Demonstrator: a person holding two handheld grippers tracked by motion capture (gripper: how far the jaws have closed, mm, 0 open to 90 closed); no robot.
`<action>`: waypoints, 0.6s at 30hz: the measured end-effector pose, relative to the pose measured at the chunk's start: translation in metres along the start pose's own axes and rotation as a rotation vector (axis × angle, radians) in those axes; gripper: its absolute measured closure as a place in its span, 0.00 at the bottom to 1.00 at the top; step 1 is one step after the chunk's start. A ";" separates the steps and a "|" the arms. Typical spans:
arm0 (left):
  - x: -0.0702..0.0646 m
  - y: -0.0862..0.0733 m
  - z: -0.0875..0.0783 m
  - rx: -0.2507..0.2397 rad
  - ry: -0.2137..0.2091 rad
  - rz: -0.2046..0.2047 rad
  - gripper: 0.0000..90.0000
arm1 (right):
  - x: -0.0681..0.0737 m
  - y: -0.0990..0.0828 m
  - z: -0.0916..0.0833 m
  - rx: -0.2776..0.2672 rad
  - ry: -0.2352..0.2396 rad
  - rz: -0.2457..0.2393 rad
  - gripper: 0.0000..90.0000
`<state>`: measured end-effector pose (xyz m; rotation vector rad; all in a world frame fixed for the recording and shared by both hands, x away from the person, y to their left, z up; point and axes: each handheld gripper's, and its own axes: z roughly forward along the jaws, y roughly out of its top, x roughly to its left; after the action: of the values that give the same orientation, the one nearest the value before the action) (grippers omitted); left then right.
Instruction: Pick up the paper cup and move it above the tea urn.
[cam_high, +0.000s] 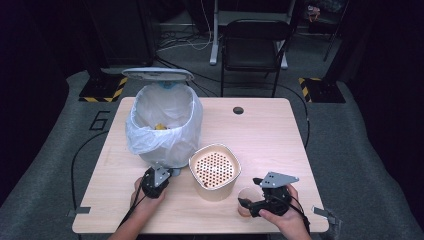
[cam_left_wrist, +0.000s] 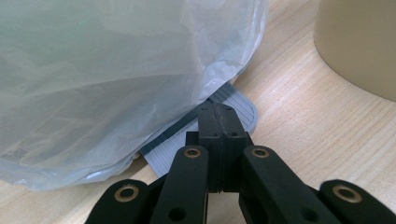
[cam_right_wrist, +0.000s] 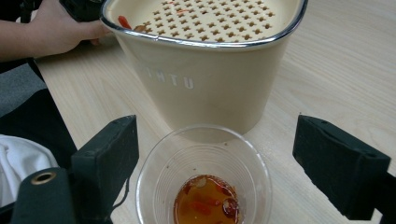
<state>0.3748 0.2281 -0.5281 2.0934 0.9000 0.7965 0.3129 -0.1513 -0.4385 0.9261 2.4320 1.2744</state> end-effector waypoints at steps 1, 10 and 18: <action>0.000 0.000 0.000 0.001 -0.001 -0.001 1.00 | 0.002 -0.002 0.002 0.011 0.009 -0.004 0.15; 0.000 0.000 0.000 0.000 0.000 -0.001 1.00 | 0.005 -0.013 0.013 0.053 0.007 -0.016 0.15; 0.000 0.000 0.000 -0.001 0.000 -0.005 1.00 | 0.001 -0.022 0.019 0.063 0.006 -0.004 0.17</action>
<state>0.3749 0.2281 -0.5281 2.0894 0.9036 0.7941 0.3121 -0.1477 -0.4675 0.9348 2.4903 1.2082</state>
